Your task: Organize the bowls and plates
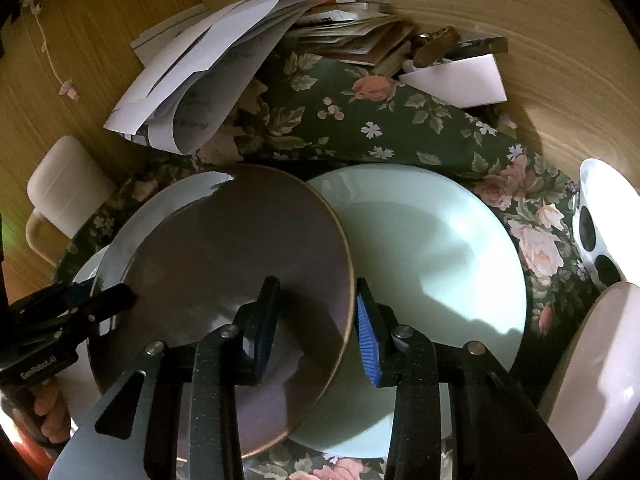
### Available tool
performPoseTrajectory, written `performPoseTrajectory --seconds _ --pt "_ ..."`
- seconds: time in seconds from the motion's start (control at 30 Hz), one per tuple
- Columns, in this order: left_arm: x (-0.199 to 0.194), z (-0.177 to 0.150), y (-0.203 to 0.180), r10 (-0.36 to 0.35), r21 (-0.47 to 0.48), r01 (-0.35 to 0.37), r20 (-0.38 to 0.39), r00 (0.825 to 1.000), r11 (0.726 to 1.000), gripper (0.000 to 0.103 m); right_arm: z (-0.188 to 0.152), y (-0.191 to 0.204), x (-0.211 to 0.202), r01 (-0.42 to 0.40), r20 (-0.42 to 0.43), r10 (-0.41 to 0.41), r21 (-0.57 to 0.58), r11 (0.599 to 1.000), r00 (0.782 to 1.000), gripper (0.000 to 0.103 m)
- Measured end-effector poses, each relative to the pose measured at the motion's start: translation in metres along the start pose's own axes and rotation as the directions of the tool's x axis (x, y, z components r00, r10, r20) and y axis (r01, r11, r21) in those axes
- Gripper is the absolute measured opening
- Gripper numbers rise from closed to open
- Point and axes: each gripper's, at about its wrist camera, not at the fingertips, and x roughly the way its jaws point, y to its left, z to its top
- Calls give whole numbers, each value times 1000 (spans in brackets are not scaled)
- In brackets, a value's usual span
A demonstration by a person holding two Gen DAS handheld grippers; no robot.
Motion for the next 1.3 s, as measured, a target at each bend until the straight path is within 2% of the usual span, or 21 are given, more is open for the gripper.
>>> performPoseTrajectory --seconds 0.47,0.63,1.3 --pt "-2 3 -3 27 4 -27 10 1000 1000 38 -5 -3 -16 -18 20 17 3 1000 1000 32" --pt "-6 -1 -4 12 0 -12 12 1000 1000 38 -12 -5 -26 -15 37 15 8 1000 999 32" --pt "-47 -18 -38 -4 55 0 85 996 999 38 -47 -15 -85 -13 119 8 42 999 993 32"
